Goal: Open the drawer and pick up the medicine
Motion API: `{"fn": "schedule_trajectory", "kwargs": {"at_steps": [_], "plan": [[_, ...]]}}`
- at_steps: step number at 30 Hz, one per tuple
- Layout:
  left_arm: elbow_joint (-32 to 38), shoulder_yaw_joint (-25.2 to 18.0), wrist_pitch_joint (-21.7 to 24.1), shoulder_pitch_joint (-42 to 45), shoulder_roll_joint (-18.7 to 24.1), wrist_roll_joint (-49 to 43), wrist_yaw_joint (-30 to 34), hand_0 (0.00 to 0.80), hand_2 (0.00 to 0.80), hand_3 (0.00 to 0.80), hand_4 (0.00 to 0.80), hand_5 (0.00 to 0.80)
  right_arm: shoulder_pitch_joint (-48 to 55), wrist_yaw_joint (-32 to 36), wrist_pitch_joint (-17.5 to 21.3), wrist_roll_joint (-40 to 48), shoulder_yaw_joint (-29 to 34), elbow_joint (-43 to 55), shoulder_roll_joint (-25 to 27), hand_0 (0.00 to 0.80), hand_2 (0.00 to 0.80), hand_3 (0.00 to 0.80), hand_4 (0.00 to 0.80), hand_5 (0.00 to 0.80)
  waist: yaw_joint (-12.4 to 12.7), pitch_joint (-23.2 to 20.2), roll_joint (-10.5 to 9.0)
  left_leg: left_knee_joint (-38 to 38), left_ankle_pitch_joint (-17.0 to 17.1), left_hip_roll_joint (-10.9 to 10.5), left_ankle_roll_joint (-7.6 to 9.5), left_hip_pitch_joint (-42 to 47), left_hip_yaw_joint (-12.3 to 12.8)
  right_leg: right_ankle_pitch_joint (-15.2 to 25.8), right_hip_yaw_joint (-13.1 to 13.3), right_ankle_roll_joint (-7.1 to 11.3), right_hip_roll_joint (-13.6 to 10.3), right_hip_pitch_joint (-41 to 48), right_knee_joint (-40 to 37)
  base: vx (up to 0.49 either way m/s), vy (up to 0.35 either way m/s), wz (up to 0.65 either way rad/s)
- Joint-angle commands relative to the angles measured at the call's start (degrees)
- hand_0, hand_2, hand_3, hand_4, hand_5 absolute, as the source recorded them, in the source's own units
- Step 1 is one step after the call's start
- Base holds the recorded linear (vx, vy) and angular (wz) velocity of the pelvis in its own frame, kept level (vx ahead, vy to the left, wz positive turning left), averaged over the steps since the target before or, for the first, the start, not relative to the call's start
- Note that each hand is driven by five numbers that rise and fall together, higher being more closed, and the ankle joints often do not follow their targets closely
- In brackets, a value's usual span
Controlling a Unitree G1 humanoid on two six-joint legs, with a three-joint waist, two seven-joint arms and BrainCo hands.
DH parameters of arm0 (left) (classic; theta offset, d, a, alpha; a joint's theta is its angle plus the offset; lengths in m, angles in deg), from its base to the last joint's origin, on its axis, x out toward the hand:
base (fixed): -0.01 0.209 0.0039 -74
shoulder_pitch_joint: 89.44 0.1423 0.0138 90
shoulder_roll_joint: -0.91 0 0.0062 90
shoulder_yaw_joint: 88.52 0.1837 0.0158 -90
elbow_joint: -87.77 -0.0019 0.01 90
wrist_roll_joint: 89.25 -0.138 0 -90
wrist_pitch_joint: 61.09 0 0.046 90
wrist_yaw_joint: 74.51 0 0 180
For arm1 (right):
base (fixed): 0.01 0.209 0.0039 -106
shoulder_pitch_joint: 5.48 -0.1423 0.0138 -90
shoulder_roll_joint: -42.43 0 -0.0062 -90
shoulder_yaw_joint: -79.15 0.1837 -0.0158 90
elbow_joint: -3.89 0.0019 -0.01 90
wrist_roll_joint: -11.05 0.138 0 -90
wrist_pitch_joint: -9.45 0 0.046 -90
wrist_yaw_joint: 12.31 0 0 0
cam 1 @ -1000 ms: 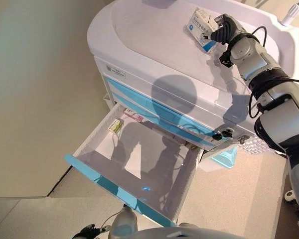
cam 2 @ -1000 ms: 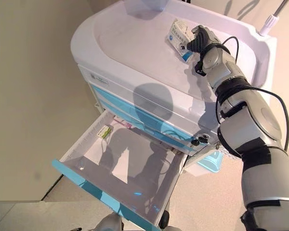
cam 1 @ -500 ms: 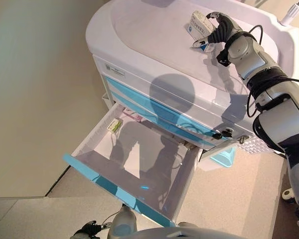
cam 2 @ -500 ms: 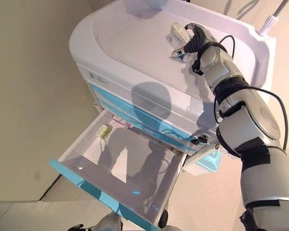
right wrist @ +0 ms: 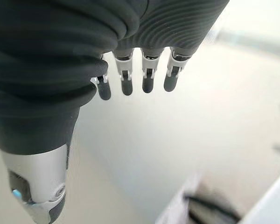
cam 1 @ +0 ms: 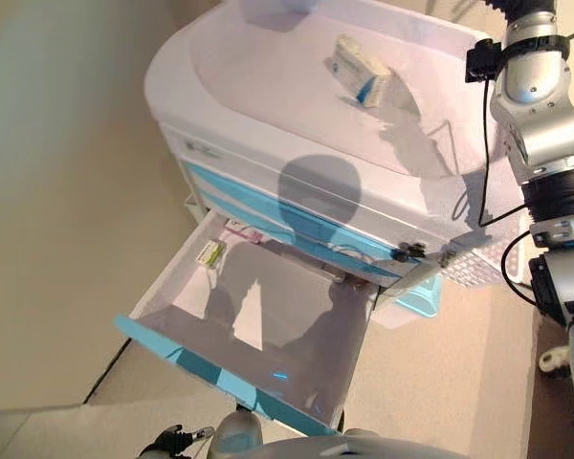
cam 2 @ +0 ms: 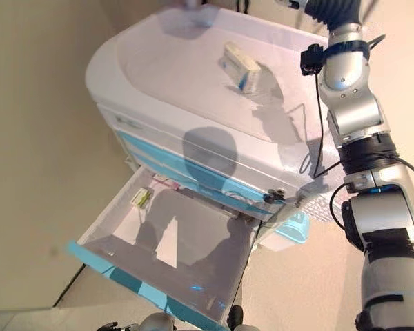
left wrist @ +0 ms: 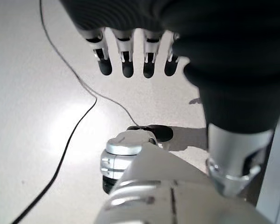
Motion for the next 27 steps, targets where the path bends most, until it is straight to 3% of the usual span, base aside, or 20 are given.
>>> {"fn": "schedule_trajectory", "kwargs": {"at_steps": [1, 5, 8, 14, 17, 22, 26, 27], "plan": [[-3.1, -1.5, -0.6, -0.2, 0.3, -3.8, -1.1, 0.0, 0.0, 0.0, 0.0, 0.0, 2.2, -3.2, 4.7, 3.5, 2.5, 2.7, 1.9, 0.0, 0.0, 0.0, 0.0, 0.0, -1.7, -2.3, -0.31, 1.9, -6.2, -3.1, 2.69, 1.9, 1.5, -0.8, 0.9, 2.51, -0.8, -3.4, 4.6, 0.012, 0.024, -0.29], [-2.7, -1.6, -0.9, -0.2, -1.0, -5.7, -1.3, 0.0, 0.0, 0.0, 0.0, 0.0, 14.6, -4.5, 6.0, 3.4, 10.1, 8.6, 0.5, 0.0, 0.0, 0.0, 0.0, 0.0, -3.6, -2.7, 1.24, 2.1, -7.0, -3.3, 2.99, 3.4, 3.6, -0.6, 2.6, 2.67, -0.7, -2.9, 4.3, 0.022, 0.03, -0.27], [-2.3, -1.0, -0.9, 0.3, -2.3, -7.2, -1.1, 0.0, 0.0, 0.0, 0.0, 0.0, 26.4, -5.2, 7.7, 4.8, 17.0, 11.4, -3.6, 0.0, 0.0, 0.0, 0.0, 0.0, -4.6, -3.0, 2.46, 2.7, -8.1, -3.3, 3.36, 4.7, 5.2, -0.9, 4.3, 2.75, -0.8, -2.3, 4.2, 0.006, 0.026, -0.35], [-0.8, -2.0, -0.5, 1.4, -4.5, -8.8, -0.6, 0.0, 0.0, 0.0, 0.0, 0.0, 43.2, -5.7, 7.3, 2.5, 23.8, 10.9, -9.7, 0.0, 0.0, 0.0, 0.0, 0.0, -6.9, -2.5, 5.13, 4.4, -9.9, -3.5, 4.09, 6.3, 8.2, -0.9, 7.9, 2.95, -0.8, -1.7, 3.8, 0.014, 0.036, -0.34], [-0.6, -2.8, -0.3, 2.3, -4.8, -9.4, -0.4, 0.0, 0.0, 0.0, 0.0, 0.0, 49.6, -4.9, 5.7, 0.7, 24.3, 7.8, -12.3, 0.0, 0.0, 0.0, 0.0, 0.0, -7.3, -2.2, 6.0, 4.3, -10.0, -3.4, 4.34, 6.7, 9.4, -0.8, 9.7, 3.0, -0.4, -2.3, 4.2, -0.039, 0.013, -0.5], [0.5, -4.0, 0.3, 2.8, -4.7, -8.4, -0.3, 0.0, 0.0, 0.0, 0.0, 0.0, 57.0, -0.6, 2.2, -1.4, 21.1, -6.5, -14.2, 0.0, 0.0, 0.0, 0.0, 0.0, -8.2, 0.5, 7.04, 5.9, -10.7, -3.5, 4.94, 5.7, 10.0, -2.1, 11.4, 2.67, 0.2, -5.6, 9.4, -0.09, 0.001, -0.35], [3.7, -2.3, 1.3, 0.4, -2.9, -5.5, -0.6, 0.0, 0.0, 0.0, 0.0, 0.0, 55.0, 3.0, 0.3, -0.8, 17.0, -20.2, -12.7, 0.0, 0.0, 0.0, 0.0, 0.0, -8.7, 7.8, 6.95, 16.4, -12.0, -3.9, 4.61, -3.7, 8.9, -4.2, 10.5, 1.74, -0.4, -14.5, 19.5, -0.304, -0.043, -0.18], [3.7, -2.3, 1.2, 0.4, -2.9, -5.5, -0.6, 0.0, 0.0, 0.0, 0.0, 0.0, 54.9, 3.0, 0.4, -0.7, 17.0, -20.4, -12.7, 0.0, 0.0, 0.0, 0.0, 0.0, -8.7, 7.7, 6.96, 16.9, -12.2, -3.9, 4.61, -4.2, 8.9, -4.4, 10.4, 1.74, -0.5, -15.0, 19.8, -0.27, -0.09, 0.06]]}}
